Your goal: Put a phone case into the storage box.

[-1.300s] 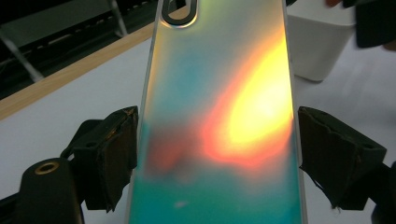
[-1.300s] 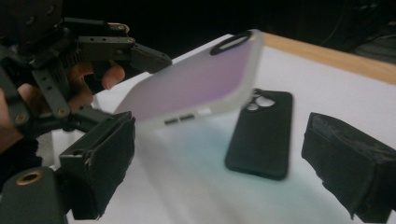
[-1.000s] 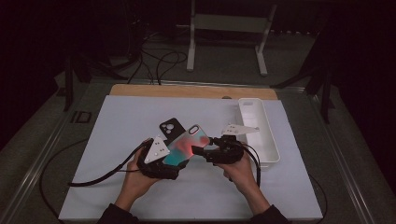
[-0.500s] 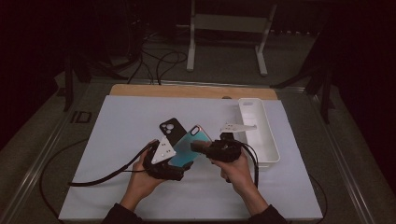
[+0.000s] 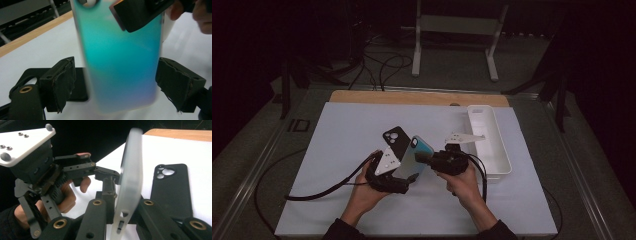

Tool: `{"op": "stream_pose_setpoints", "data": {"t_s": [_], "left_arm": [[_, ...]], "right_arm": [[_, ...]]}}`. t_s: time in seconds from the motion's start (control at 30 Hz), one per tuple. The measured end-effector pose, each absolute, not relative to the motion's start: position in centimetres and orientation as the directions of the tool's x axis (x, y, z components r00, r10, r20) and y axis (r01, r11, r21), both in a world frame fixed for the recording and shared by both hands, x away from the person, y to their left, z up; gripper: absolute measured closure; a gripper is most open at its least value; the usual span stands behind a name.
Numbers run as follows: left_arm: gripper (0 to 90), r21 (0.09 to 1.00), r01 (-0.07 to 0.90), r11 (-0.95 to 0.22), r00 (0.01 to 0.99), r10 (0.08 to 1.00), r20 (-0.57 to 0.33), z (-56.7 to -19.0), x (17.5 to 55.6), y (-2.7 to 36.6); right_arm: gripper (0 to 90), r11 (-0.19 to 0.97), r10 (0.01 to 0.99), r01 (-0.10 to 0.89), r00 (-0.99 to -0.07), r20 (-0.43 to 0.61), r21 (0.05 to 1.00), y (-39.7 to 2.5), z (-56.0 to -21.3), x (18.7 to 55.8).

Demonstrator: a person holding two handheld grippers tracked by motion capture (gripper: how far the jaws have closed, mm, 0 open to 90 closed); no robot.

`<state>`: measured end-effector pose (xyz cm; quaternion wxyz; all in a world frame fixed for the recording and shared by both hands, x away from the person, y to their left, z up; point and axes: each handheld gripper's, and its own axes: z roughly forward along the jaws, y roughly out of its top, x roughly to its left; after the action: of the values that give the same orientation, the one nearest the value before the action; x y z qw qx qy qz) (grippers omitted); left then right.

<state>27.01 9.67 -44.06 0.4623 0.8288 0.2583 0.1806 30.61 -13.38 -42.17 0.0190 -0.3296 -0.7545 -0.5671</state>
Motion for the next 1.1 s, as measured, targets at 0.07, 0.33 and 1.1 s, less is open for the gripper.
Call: {"op": "stream_pose_setpoints", "data": {"t_s": [0.07, 0.33, 1.1], "left_arm": [[17.4, 0.862, 0.264, -0.433, 0.8, 0.597, 0.055, -44.0, 27.0, 9.8], [17.3, 0.868, 0.283, -0.408, 0.817, 0.577, 0.005, -44.1, 27.2, 10.1], [34.9, 0.871, 0.351, -0.343, 0.906, 0.359, -0.224, -44.9, 27.7, 9.7]], "right_arm": [[83.1, 0.135, 0.48, 0.513, -0.782, 0.397, 0.848, -13.6, -42.1, 30.6], [86.4, 0.128, 0.495, 0.508, -0.777, 0.389, 0.852, -14.3, -41.9, 30.5], [86.2, 0.022, 0.277, 0.37, -0.895, 0.35, 0.929, -15.8, -39.9, 29.4]]}}
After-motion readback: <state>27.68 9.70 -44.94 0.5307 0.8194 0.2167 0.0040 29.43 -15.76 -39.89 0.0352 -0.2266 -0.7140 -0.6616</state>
